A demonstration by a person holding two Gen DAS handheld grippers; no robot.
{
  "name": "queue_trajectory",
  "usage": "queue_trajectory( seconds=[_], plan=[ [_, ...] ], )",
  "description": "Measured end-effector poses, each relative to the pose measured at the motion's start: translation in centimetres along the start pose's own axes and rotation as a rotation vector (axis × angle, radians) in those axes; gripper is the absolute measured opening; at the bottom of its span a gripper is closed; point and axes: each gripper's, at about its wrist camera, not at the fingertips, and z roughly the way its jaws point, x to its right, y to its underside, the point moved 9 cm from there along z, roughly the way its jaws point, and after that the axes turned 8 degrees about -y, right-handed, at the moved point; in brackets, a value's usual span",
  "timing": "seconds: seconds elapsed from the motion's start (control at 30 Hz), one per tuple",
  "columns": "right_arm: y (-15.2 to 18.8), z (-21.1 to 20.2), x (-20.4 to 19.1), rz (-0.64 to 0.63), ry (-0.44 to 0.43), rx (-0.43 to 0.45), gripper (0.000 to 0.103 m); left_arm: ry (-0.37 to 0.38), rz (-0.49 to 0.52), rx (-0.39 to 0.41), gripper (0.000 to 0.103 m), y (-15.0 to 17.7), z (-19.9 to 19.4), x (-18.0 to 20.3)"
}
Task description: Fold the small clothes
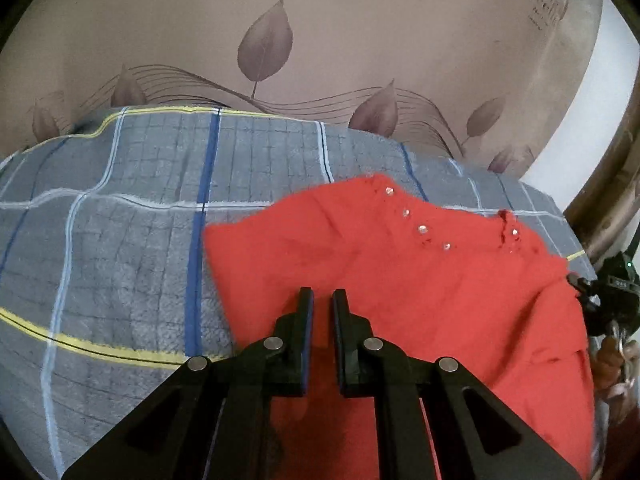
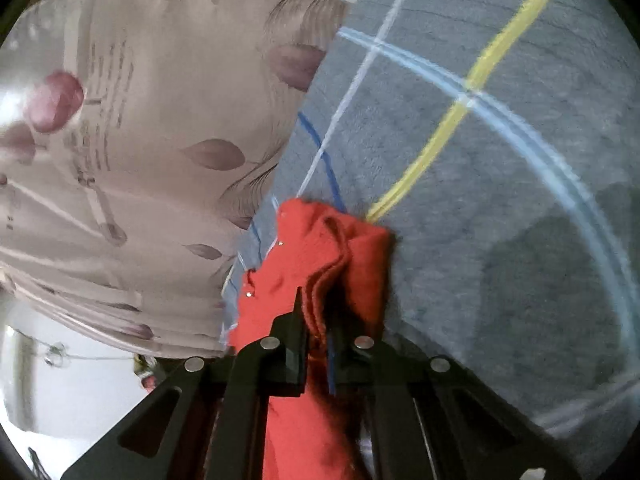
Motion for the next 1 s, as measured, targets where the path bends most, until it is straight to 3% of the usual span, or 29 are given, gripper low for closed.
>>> queue_trajectory(
  seconds=[0.2,0.27,0.37,0.47,0.6,0.73,0.8,1.0],
  plan=[
    [-0.2,-2.9,0.5,-0.059,0.117,0.01,0.011,0.049,-0.055,0.001,0.011,0.3,-0.3,-0.6],
    [0.3,-2.6,0.5,-0.079,0.13,-0.027,0.011,0.045,-0.052,0.002,0.011,0.2,-0.2,-0.7],
    [1.8,-1.4,-0.3,-0.131,0.128,-0.113,0.02,0.03,-0.04,0.004,0.011,0.1,-0.1,-0.7],
    [2.8,-0.4,-1.2,-0.235,0.194,-0.157,0.023,0.018,-0.031,0.004,0.011,0.0,0.1,-0.5],
    [1.9,0.4,-1.2,-0.26,0.213,-0.129,0.023,0.02,-0.035,0.003,0.011,0.0,0.1,-0.5],
    [-1.6,-1.0,-2.0,-0.184,0.088,0.0,0.025,0.024,-0.039,0.002,0.011,0.0,0.0,-0.6],
    [-3.3,-2.5,-1.2,-0.177,0.16,0.063,0.025,0.024,-0.039,0.002,0.011,0.0,0.0,-0.6],
    [-2.4,-3.2,0.6,-0.157,0.201,-0.01,0.025,0.044,-0.058,-0.001,0.011,0.0,0.0,-0.7]
  ],
)
